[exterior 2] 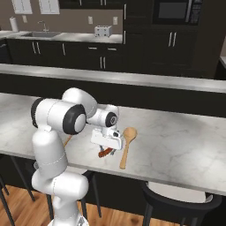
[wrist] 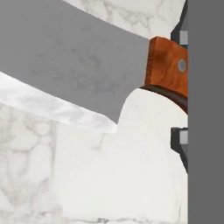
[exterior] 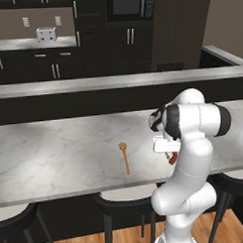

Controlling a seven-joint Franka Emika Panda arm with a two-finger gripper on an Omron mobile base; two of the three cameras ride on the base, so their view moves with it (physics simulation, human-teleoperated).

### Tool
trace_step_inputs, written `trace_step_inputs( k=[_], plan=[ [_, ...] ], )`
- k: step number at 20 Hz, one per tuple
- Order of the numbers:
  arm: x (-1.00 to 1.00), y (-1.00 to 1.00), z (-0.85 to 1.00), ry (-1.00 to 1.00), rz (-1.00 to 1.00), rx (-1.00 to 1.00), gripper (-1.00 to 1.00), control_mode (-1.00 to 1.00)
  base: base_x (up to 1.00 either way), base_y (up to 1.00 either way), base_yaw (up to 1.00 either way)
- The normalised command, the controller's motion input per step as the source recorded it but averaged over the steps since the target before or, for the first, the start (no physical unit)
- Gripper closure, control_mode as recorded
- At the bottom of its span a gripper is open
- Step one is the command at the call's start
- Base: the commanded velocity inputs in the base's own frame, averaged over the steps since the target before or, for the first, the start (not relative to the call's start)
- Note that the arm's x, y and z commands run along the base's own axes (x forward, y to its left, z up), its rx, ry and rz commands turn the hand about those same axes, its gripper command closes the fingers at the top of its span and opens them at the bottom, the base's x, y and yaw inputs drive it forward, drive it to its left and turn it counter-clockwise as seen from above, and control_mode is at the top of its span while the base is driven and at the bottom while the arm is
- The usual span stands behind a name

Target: Pick up the metallic utensils from the counter and place them in the open drawer. Make sure not to pick up any wooden utensils.

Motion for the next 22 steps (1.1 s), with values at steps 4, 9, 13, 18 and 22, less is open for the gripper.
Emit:
trace_step_inputs(
  k=[4,9,13,18,22],
  plan=[
    [-0.02,0.72,-0.52,0.0,0.0,0.0,1.0,-1.0,0.0,0.0,0.0],
    [-0.17,0.49,-0.17,-0.01,0.0,-0.01,1.0,-1.0,0.0,0.0,0.0],
    [-0.35,0.11,0.06,-0.04,-0.01,-0.01,1.0,-1.0,0.0,0.0,0.0],
    [-0.23,-0.07,0.53,-0.1,0.01,0.01,1.0,-1.0,0.0,0.0,0.0],
    [-0.24,-0.09,0.75,-0.18,0.05,0.0,1.0,-1.0,0.0,0.0,0.0]
  ],
)
